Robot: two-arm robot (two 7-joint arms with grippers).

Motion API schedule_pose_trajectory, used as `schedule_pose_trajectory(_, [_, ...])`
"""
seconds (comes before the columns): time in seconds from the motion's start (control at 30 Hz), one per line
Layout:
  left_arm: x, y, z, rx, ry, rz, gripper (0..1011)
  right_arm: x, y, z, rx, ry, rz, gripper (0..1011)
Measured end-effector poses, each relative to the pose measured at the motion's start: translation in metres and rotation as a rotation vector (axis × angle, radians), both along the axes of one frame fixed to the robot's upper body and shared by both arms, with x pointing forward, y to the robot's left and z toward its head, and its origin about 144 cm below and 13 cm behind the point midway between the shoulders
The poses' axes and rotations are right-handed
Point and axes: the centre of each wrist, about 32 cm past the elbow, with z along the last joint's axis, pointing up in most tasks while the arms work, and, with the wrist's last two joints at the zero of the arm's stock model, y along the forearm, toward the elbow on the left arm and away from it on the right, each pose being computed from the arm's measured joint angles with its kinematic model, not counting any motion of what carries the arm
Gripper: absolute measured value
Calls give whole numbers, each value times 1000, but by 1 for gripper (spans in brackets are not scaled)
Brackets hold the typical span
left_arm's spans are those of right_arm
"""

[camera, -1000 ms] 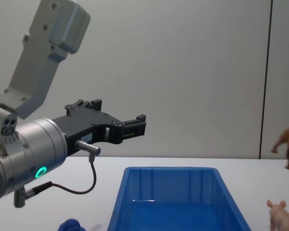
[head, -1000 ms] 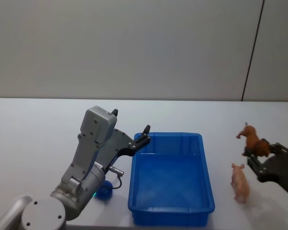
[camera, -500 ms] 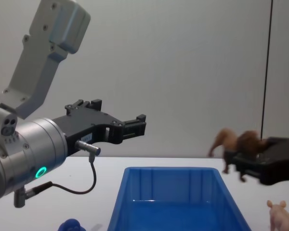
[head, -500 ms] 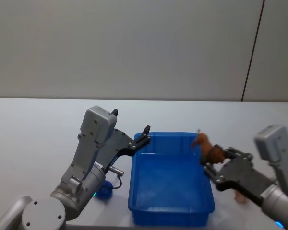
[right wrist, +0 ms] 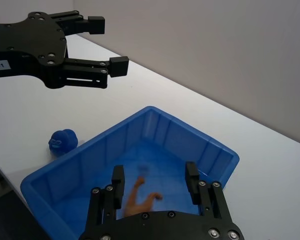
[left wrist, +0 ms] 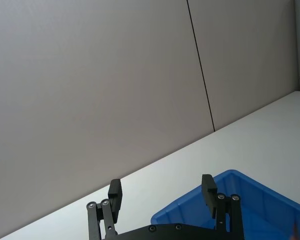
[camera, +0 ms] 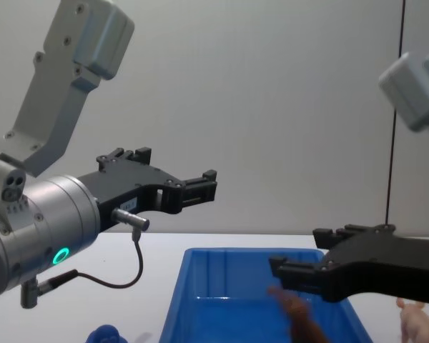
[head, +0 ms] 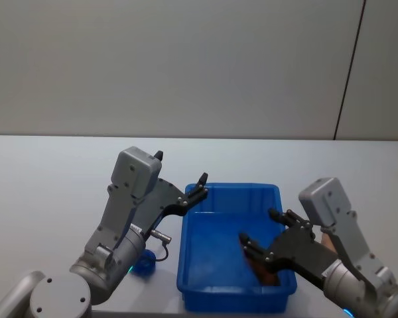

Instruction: Pick up the two dolls from the table and place them into the box.

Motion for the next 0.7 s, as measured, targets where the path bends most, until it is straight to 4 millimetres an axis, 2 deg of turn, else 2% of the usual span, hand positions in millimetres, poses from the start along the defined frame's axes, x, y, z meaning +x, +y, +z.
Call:
schedule_pose_trajectory(0.07, [0, 0, 0, 0, 0, 0, 1002, 2, 4, -1, -4, 5, -11, 770])
schedule_pose_trajectory(0.37, [0, 0, 0, 0, 0, 0, 1002, 8, 1, -1, 0, 9, -51, 1000])
schedule_pose_trajectory(0.7, [0, 0, 0, 0, 0, 0, 1002, 10, -25, -3, 10, 18, -109, 1001])
